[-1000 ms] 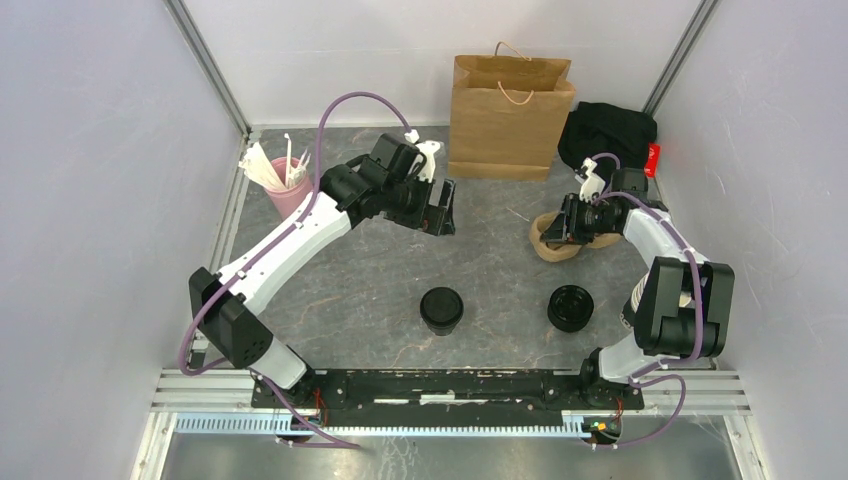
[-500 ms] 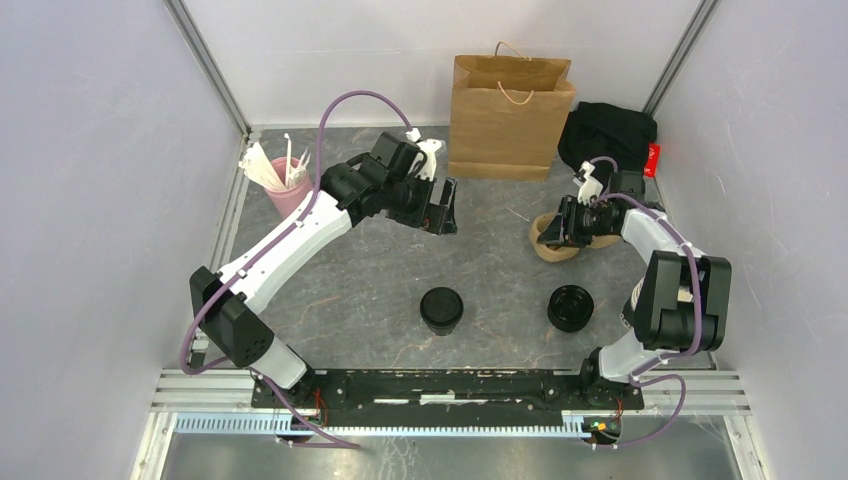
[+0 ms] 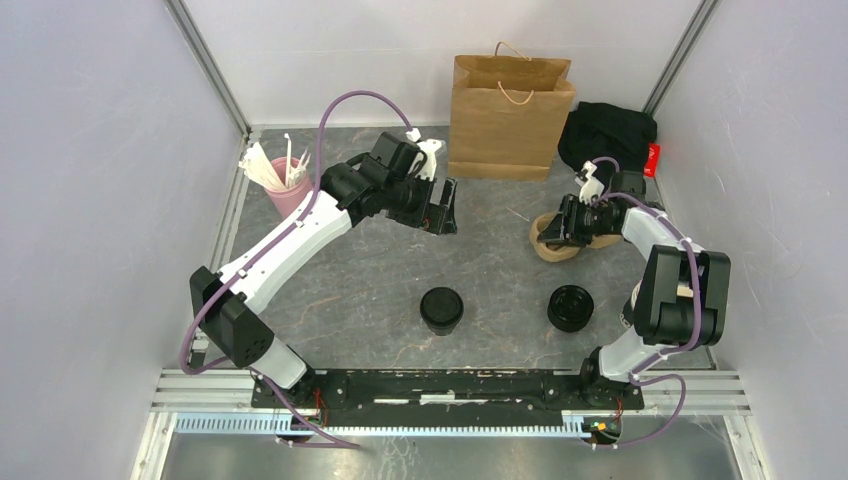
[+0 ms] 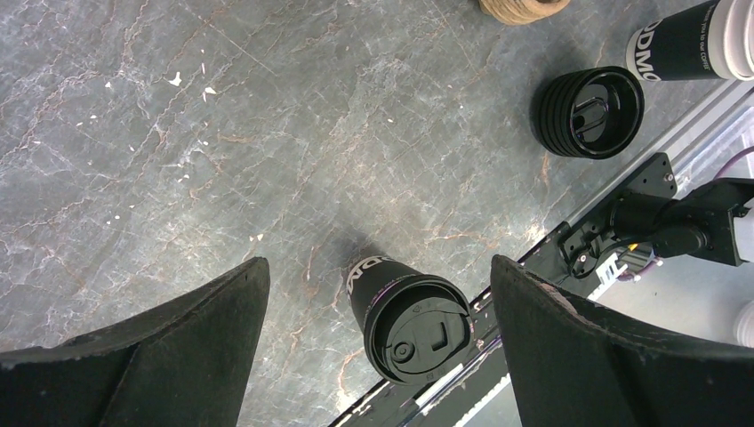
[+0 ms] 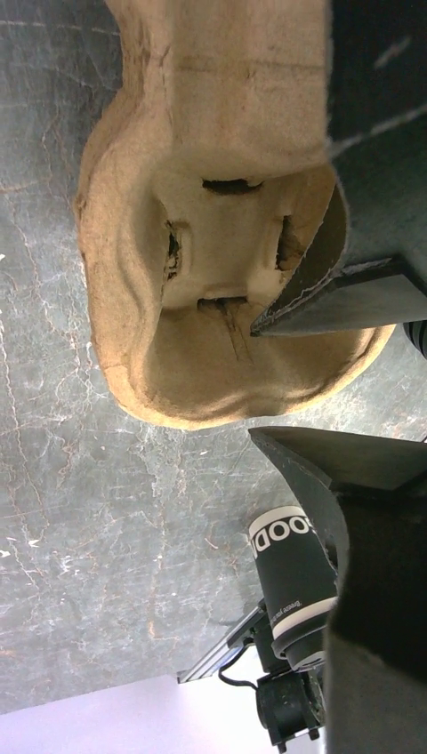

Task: Pack the takeout coffee

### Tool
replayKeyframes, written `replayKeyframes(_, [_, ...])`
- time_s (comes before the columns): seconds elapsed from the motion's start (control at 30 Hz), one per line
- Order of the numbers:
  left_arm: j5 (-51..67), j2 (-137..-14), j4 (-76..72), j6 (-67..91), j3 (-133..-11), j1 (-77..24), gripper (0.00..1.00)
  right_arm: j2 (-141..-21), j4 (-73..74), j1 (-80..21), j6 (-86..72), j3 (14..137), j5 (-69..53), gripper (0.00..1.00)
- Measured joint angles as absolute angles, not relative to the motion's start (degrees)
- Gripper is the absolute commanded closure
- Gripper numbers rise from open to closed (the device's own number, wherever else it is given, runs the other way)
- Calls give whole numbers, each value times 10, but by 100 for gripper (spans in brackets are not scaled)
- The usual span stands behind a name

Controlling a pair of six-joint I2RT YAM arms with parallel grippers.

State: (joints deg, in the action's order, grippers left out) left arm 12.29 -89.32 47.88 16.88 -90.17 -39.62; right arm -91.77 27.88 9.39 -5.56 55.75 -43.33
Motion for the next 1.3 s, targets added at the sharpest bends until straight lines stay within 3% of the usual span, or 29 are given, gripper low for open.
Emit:
replayKeyframes(0.33, [124, -893, 479, 169, -902, -396, 1, -930, 275, 103, -59, 561, -440, 61])
replayKeyframes(0.5, [125, -893, 479, 169, -902, -396, 1, -935, 275, 103, -63, 565, -450, 73])
replayKeyframes(1.3, [128, -893, 479, 169, -902, -396, 1, -877, 312, 102, -54, 569, -404, 83])
